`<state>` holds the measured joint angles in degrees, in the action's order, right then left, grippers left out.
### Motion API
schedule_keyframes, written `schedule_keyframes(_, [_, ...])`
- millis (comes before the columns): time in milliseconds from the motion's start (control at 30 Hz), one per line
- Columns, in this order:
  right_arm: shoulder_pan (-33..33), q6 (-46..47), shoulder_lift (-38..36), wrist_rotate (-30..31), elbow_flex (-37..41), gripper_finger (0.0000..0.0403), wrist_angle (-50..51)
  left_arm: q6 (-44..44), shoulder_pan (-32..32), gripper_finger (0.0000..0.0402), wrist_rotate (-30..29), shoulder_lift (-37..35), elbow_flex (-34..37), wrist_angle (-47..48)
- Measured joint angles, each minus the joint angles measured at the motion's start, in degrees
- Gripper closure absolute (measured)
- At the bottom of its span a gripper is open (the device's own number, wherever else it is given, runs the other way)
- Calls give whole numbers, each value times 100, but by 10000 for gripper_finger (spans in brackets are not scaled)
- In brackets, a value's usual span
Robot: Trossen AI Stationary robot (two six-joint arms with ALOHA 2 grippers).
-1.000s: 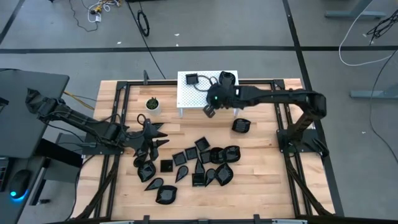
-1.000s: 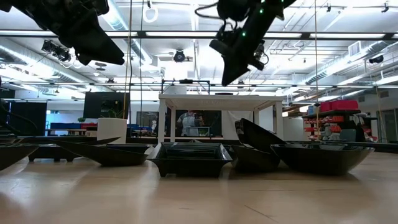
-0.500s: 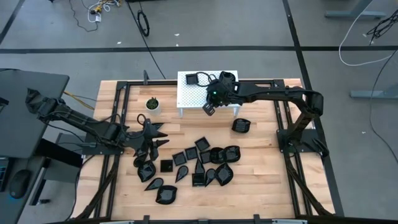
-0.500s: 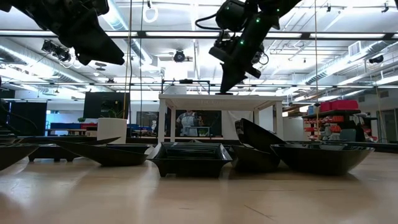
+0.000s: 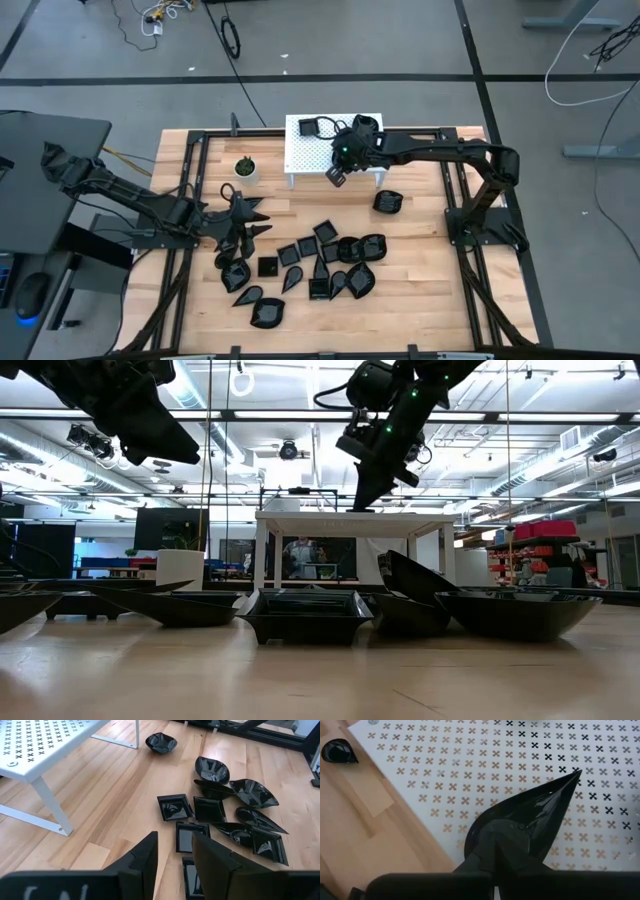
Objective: Pick & Place Mini shaped plates
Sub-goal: Put the black plate on the shelf
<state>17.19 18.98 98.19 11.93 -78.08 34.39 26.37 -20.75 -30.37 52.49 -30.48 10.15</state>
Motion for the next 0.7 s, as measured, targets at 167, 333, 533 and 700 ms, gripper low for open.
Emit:
schedule_keyframes(167, [0, 5, 0, 0, 0, 403, 2, -2, 0, 278, 0, 0, 0, 0])
schedule_keyframes(333, [27, 3, 31, 1, 0, 403, -11, -2, 0, 278, 0, 0, 0, -1])
schedule_keyframes(533, [79, -78, 156, 11, -7, 403, -124, -4, 0, 278, 0, 1, 0, -1])
schedule_keyframes(700, [157, -177, 232, 20, -15, 403, -363, -4, 0, 278, -1, 0, 0, 0])
